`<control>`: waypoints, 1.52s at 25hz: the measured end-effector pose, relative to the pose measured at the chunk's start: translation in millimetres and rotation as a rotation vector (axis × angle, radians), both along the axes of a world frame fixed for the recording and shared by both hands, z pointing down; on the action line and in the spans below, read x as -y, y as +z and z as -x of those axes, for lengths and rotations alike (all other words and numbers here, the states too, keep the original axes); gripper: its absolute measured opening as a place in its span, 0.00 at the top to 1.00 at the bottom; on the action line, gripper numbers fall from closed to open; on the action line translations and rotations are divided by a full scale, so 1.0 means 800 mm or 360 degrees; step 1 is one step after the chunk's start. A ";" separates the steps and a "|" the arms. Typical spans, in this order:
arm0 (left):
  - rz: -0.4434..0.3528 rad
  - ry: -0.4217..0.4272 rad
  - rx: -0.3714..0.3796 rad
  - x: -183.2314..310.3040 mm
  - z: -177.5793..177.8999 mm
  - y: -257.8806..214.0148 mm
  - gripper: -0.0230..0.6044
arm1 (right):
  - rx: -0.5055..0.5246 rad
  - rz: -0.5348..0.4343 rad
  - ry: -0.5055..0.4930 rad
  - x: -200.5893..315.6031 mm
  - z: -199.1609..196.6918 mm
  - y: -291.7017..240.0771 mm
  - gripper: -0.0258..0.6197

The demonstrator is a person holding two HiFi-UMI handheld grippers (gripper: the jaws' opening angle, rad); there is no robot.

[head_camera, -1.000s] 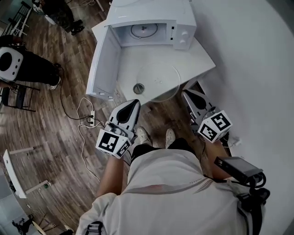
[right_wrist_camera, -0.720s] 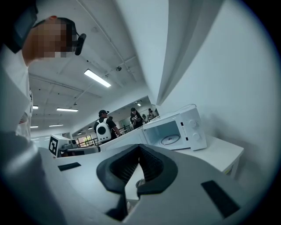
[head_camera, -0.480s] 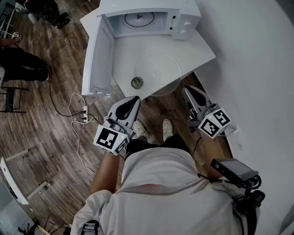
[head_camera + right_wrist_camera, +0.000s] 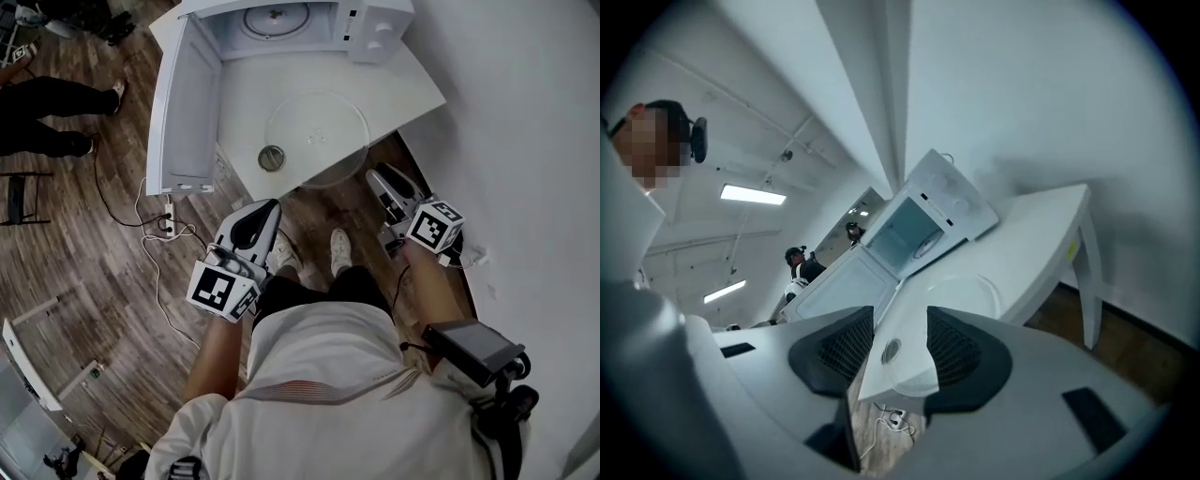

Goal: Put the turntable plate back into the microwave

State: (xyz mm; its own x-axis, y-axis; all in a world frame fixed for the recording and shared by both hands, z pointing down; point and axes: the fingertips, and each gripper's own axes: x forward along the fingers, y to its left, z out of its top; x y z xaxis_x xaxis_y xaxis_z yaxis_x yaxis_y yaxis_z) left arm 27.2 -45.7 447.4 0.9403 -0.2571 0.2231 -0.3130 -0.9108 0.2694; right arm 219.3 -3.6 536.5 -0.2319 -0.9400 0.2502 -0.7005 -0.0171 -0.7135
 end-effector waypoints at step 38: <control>0.0210 -0.0227 0.0094 -0.003 0.018 0.077 0.95 | 0.1194 0.0230 -0.0402 0.064 0.071 0.179 0.83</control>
